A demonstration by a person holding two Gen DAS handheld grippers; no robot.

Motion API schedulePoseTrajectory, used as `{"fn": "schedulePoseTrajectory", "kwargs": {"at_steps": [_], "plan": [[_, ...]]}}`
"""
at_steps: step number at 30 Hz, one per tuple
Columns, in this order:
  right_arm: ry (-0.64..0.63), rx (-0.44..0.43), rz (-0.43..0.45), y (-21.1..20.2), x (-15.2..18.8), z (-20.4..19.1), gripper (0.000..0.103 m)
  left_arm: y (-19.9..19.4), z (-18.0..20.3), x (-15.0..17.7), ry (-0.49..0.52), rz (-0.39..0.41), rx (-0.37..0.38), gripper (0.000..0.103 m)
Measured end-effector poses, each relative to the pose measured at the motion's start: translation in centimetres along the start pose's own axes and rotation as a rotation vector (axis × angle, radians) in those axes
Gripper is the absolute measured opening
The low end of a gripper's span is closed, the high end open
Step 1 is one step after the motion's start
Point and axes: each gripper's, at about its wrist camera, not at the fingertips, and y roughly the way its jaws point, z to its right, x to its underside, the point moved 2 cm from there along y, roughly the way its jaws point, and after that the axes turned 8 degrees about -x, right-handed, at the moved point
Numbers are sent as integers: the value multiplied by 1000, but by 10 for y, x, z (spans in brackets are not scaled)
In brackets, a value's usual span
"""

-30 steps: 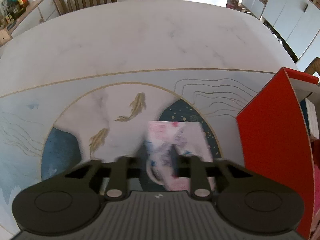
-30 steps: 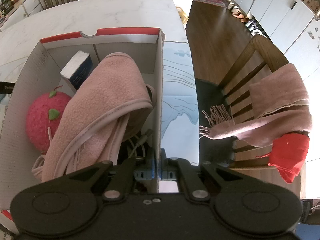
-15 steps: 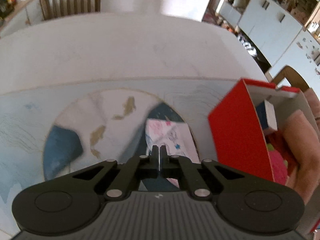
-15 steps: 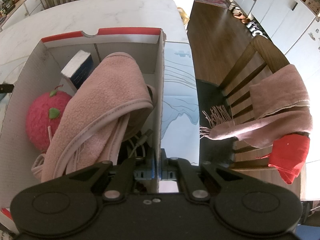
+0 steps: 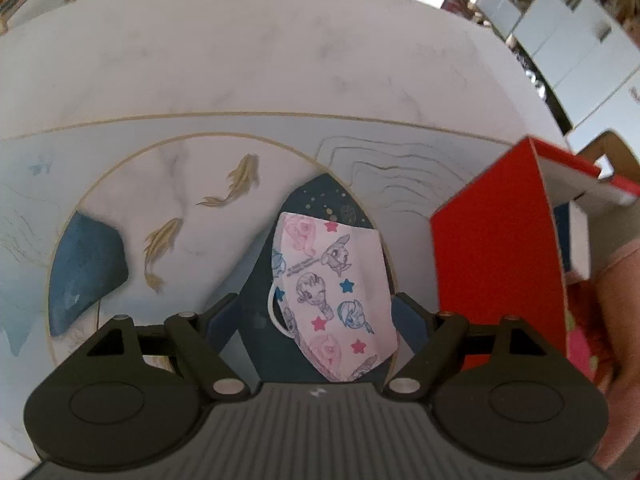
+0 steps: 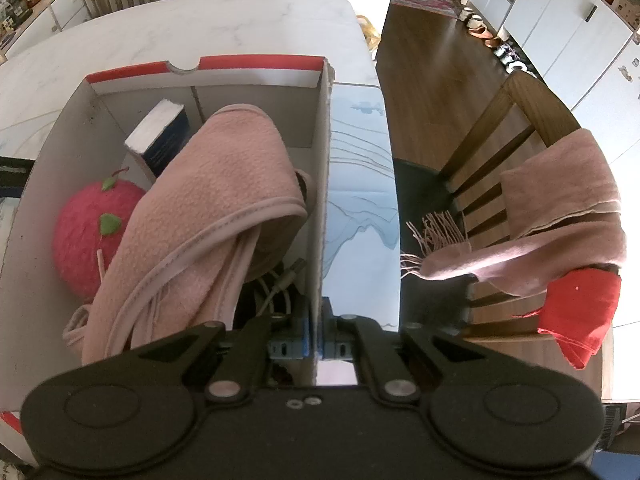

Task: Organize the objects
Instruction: 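Carry the mask into the box and open the left gripper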

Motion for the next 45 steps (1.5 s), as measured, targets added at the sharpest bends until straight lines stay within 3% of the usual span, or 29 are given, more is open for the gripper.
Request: {"fn": "schedulePoseTrajectory", "kwargs": {"at_steps": [14,17,20,22,24,26,34,45], "plan": [[1,-2,0,1,0,0,3,8,19,5,61,32,-106,81],[0,-1,0,1,0,0,3,8,25,8,75,47,-109,77],[0,-2,0,1,0,0,3,6,30,10,125,61,-91,61],[1,-2,-1,1,0,0,3,3,35,10,146,67,-77,42],[2,-2,0,1,0,0,3,1,41,12,174,73,-56,17],[3,-3,1,1,1,1,3,-1,43,14,176,70,-45,8],[12,-7,6,0,1,2,2,-25,16,15,150,86,3,7],[12,-20,3,0,0,4,2,-102,10,18,197,121,171,7]]}}
